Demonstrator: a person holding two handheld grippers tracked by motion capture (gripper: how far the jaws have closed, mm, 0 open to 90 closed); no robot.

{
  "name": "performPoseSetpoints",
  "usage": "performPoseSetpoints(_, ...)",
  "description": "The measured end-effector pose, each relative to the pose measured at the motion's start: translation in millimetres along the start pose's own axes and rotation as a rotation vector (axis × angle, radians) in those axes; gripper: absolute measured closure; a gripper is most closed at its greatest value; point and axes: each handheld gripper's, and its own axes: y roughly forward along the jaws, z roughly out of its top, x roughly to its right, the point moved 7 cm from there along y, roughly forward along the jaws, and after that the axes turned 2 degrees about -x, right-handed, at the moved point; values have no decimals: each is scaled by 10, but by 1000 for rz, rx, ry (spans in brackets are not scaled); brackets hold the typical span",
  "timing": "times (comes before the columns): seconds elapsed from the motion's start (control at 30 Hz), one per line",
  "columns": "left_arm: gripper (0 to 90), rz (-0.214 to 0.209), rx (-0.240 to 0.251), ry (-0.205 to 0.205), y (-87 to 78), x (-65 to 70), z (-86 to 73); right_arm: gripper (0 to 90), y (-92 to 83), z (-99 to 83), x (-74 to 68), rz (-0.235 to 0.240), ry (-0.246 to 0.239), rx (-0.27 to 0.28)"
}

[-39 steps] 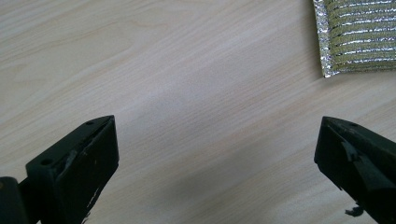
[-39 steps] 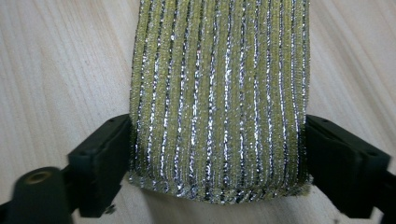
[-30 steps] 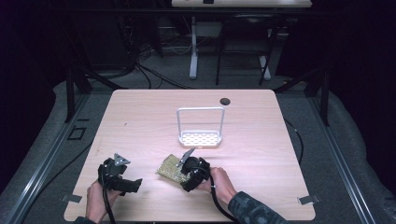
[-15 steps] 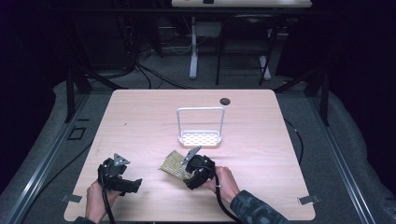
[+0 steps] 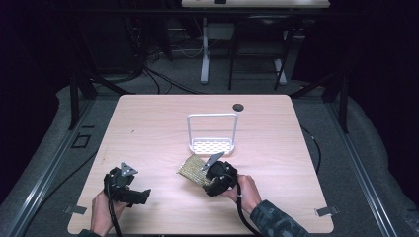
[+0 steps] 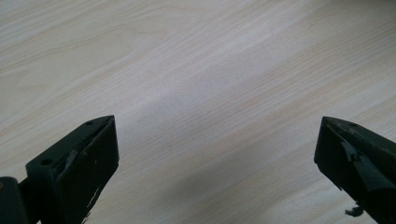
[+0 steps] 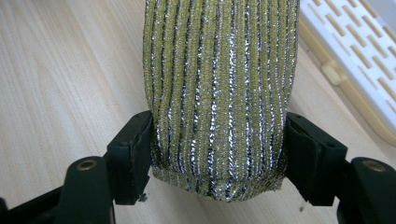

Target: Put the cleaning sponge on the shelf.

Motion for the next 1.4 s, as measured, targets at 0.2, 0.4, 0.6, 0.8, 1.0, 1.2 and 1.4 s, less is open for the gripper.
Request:
performPoseSetpoints(0.2, 0, 5, 5, 1, 4, -4, -1, 318, -52, -44, 76, -17, 21, 1)
performPoseSetpoints(0.4, 0, 9, 7, 2, -17, -11, -2, 330, -115, -66, 174, -44, 41, 13)
performPoseSetpoints(0.6, 0, 10, 12, 3, -25, -15, -1, 332, -148, -72, 252, -59, 54, 24)
performPoseSetpoints(0.8, 0, 7, 11, 4, -19, -21, -1, 334, -168, -89, 321, -76, 75, 23)
performPoseSetpoints(1.0, 0, 10, 18, -1, -19, -22, 2, 339, -183, -104, 426, -107, 106, 29)
performPoseSetpoints(1.2, 0, 10, 19, -1, -17, -20, 6, 343, -164, -114, 544, -152, 145, 25)
performPoseSetpoints(1.4, 0, 14, 20, 3, -18, -30, 13, 347, -155, -90, 590, -177, 164, 30)
